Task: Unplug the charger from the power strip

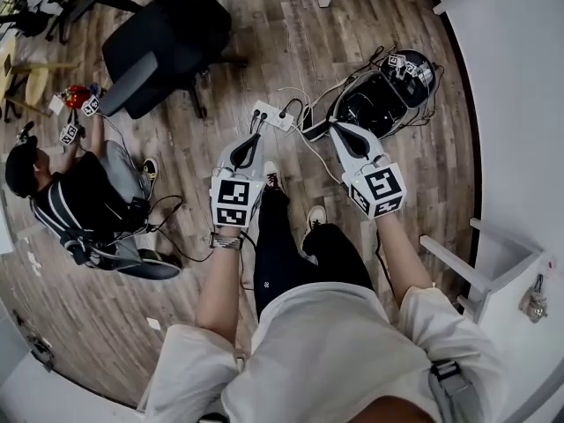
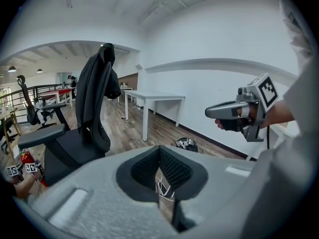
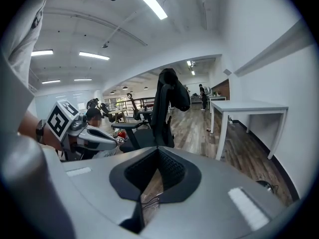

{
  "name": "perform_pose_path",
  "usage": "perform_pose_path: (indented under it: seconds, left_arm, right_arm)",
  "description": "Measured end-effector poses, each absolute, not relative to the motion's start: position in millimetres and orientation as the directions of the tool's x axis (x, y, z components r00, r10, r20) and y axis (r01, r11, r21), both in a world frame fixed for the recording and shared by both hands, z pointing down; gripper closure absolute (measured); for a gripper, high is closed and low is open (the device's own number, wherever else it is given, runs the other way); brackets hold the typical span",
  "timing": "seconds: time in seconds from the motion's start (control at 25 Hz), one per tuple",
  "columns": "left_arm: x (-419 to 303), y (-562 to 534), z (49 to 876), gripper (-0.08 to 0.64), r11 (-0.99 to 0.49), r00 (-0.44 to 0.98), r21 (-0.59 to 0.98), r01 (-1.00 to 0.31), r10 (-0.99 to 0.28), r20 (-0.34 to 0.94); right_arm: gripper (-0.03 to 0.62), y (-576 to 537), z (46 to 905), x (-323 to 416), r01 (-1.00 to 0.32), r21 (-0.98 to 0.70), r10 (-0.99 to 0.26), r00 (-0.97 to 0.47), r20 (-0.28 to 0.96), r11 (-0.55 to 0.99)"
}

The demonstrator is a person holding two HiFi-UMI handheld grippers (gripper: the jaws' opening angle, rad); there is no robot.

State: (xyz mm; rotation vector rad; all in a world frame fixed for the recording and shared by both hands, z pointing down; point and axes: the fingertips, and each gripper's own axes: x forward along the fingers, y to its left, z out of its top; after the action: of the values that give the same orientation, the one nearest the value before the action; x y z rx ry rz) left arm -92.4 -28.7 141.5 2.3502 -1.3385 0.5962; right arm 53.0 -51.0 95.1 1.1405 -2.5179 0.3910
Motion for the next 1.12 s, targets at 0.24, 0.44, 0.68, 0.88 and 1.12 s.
perform_pose_path:
  seconds: [0.24,0.44,0.68,0.88,1.12]
  left_arm:
    - [-101.0,-40.2,197.1,0.557,-0.474,0.438,0.087,-0.876,-0.711,0.55]
    - [-103.1,-55.5,264.3,0.556,-0.482,0.409,0.034,-0.876,-0.701,0.584]
    - [-102.2,-72.8,343.5,0.557,-0.473,0.399,0.038,-0.88,-0.695,0.598]
    - [-105.4,-90.9,413.7,0.557,-0.468,0.402,0.054,-0.882,-0.688,0.605]
    - [-92.0,-94.8,494.1,0.557,-0.506,0.449,0.085,-0.858,-0.66,0.603]
  right_arm:
    - [0.591,-57.8,154.8,43.5,-0.755,-0.12,-0.654,-0.626,0.424,0.645]
    - [0.591,-73.0,213.7,47.5,-0.763,-0.121,-0.659,-0.617,0.43,0.635]
    - [0.591,-87.3,302.8,60.9,-0.774,-0.111,-0.644,-0.589,0.488,0.623]
    - [0.591,-103.6,375.7,61.9,-0.771,-0.117,-0.632,-0.59,0.502,0.626]
    - [0.591,-109.1,458.2,62.4,-0.754,-0.123,-0.604,-0.602,0.523,0.645]
